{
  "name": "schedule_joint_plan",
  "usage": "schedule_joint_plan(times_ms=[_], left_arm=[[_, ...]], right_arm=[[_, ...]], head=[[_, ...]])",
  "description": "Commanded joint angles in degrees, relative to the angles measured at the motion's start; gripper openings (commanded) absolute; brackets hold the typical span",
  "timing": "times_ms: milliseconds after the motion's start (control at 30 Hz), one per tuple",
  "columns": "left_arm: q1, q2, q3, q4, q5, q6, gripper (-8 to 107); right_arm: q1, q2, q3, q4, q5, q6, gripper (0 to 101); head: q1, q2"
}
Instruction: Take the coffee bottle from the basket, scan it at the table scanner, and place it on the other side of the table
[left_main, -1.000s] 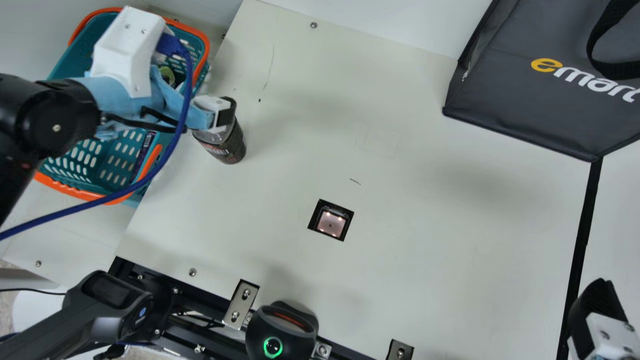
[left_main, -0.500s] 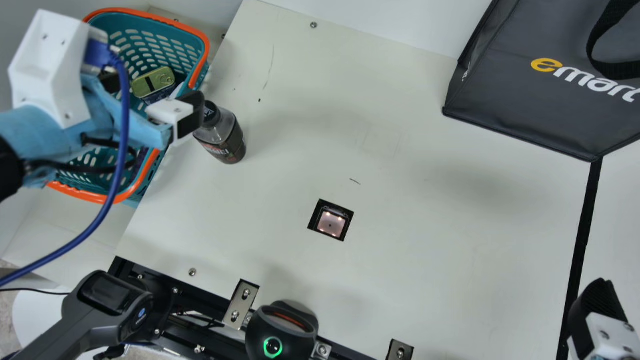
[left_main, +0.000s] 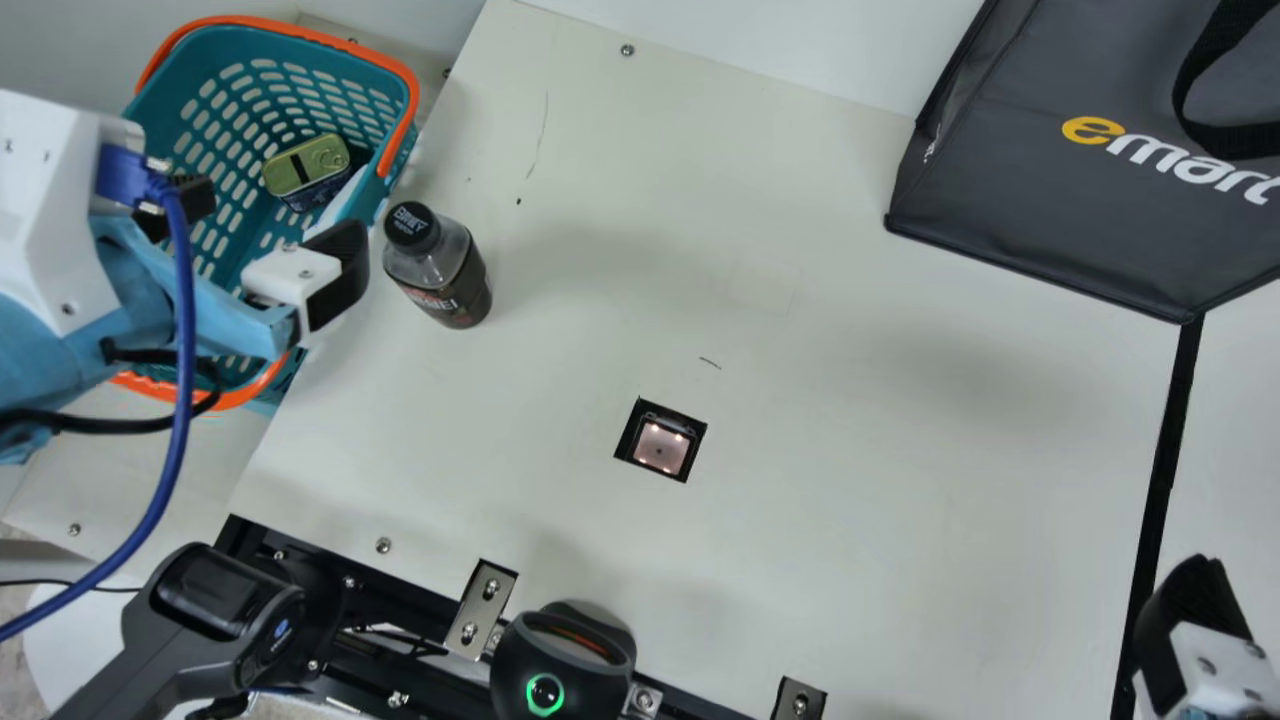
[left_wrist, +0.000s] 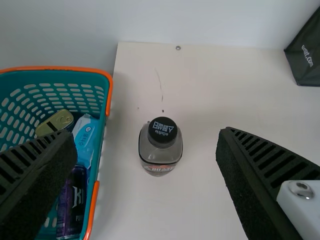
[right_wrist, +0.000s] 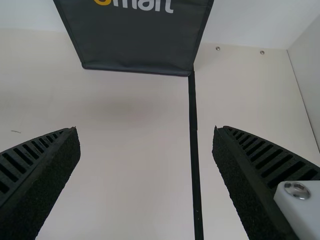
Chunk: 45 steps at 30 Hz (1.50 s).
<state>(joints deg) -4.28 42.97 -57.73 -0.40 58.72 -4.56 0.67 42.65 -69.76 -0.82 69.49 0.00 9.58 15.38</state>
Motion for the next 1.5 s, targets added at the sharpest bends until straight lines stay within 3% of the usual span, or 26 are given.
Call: schedule_joint_plan(times_ms=[0, 300, 933, 1467], left_arm=[[0.00, 0.00, 0.00, 0.00, 0.00, 0.00, 90], [0.09, 0.05, -0.01, -0.08, -0.03, 0.10, 90], [0.80, 13.95, -2.72, -3.06, -0.18, -0.70, 90], [-0.62, 20.38, 2.27, -1.82, -5.62, 0.14, 90]], right_arm=[[0.00, 0.00, 0.00, 0.00, 0.00, 0.00, 95], [0.00, 0.00, 0.00, 0.00, 0.00, 0.00, 95], [0.00, 0.00, 0.00, 0.00, 0.00, 0.00, 95], [0.00, 0.00, 0.00, 0.00, 0.00, 0.00, 95]], head=[[-1.66, -4.97], [-1.66, -16.96], [-1.66, -16.96], [-1.66, -16.96]])
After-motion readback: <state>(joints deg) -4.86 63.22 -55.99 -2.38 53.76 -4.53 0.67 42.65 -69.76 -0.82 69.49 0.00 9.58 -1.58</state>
